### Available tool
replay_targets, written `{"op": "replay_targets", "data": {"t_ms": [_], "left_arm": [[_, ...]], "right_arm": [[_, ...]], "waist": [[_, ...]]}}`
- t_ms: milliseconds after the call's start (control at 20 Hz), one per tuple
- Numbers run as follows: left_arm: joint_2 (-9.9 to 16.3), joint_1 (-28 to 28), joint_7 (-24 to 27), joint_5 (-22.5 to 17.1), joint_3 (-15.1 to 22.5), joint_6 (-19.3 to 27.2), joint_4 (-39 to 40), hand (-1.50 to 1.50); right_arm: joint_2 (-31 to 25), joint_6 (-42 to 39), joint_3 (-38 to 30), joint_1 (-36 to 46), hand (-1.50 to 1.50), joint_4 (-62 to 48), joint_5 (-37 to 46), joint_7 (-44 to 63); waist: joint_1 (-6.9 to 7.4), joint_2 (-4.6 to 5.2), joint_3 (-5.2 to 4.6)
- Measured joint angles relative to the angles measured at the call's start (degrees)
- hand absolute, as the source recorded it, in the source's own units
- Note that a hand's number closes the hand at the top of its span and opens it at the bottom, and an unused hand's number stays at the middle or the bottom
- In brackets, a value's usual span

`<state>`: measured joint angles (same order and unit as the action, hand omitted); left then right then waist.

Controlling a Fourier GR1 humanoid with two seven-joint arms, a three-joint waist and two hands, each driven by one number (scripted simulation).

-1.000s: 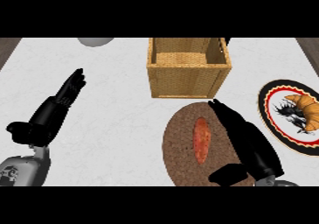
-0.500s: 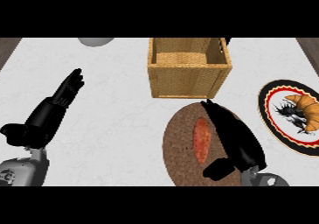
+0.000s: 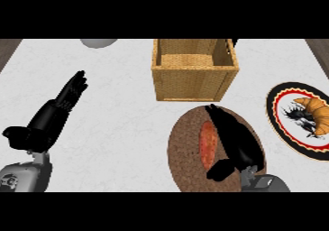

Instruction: Pick the sweet potato from the placemat and place it in the basket

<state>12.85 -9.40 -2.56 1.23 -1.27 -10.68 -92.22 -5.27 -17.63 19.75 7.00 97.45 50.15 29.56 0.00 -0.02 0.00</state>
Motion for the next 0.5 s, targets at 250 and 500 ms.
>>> {"op": "replay_targets", "data": {"t_ms": [250,500], "left_arm": [[-0.8,-0.1,1.2,1.2,-0.5,-0.4,0.8,0.00],[-0.9,0.0,0.6,0.6,-1.6,-1.6,0.3,0.00]], "right_arm": [[0.7,0.1,-1.8,1.5,-1.50,-4.7,0.9,-1.4],[1.6,0.1,-3.2,2.9,-1.50,-9.2,0.8,-3.5]], "waist": [[0.04,0.01,0.00],[0.08,0.02,0.00]]}}
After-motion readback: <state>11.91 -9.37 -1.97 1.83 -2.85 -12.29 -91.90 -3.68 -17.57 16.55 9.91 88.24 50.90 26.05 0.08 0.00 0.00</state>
